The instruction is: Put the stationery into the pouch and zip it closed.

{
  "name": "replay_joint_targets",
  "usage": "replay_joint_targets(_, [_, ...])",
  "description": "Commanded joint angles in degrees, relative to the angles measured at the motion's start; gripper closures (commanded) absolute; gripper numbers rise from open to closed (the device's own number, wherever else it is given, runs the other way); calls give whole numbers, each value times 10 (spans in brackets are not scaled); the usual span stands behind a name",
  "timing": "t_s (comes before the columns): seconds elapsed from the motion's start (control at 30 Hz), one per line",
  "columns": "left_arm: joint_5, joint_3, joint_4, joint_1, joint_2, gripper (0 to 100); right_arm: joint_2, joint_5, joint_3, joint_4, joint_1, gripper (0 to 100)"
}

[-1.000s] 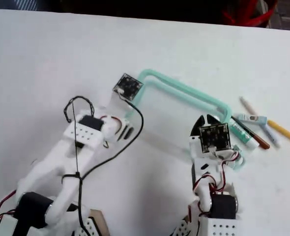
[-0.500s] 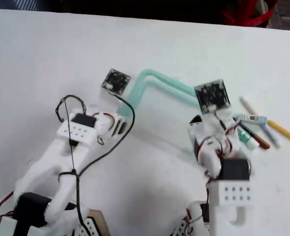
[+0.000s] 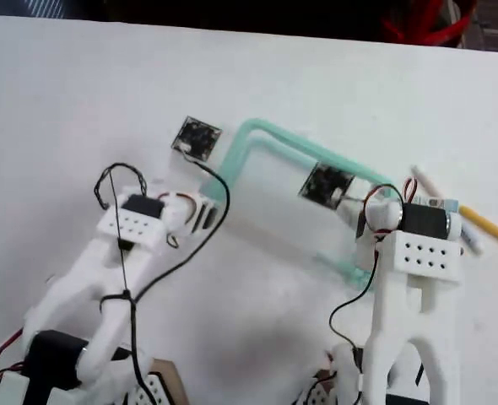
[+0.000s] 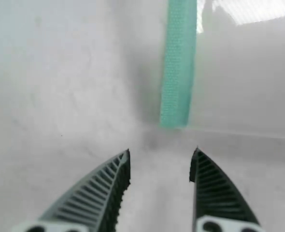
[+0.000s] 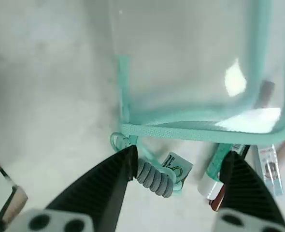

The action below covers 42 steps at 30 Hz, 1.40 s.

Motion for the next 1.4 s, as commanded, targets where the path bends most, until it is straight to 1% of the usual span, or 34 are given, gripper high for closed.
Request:
replay_joint_targets(0.0, [5,-27,-11,-2,1,789,-20,73,12,-7,6,703])
replay_joint_targets(0.17, [5,-27,-11,-3,1,789,-21,146,62,-46,6,702])
replay_joint_targets(0.33, [5,-27,-11,-4,1,789,-21,149,101,-122,17,702])
replay_joint_targets(0.47, [5,-26,-11,-4,4,789,-21,153,131,-175,44,702])
replay_joint_targets(0.53, [5,-26,-11,-4,5,789,-21,189,149,-206,69,702])
replay_joint_targets(0.6, [5,-25,-11,-4,6,789,-21,244,166,-227,98,702])
replay_joint_targets(0.63, [6,-25,-11,-4,6,789,-21,267,171,-230,108,702])
replay_joint_targets(0.7, [7,-16,-20,-3,6,789,-26,289,174,-229,119,702])
replay_joint_targets(0.83, [5,34,-107,0,2,789,-27,300,171,-233,120,702])
replay_joint_targets(0.9, [5,47,-135,1,2,789,-27,331,171,-230,124,702])
replay_joint_targets(0.97, [5,49,-139,1,2,789,-27,346,171,-228,134,702])
replay_joint_targets(1.13, [4,49,-141,1,2,789,-28,358,171,-228,144,701])
replay_joint_targets(1.3, [4,49,-142,1,2,789,-30,425,171,-199,158,701])
replay_joint_targets(1.37, [4,49,-142,2,2,789,-54,433,171,-180,158,701])
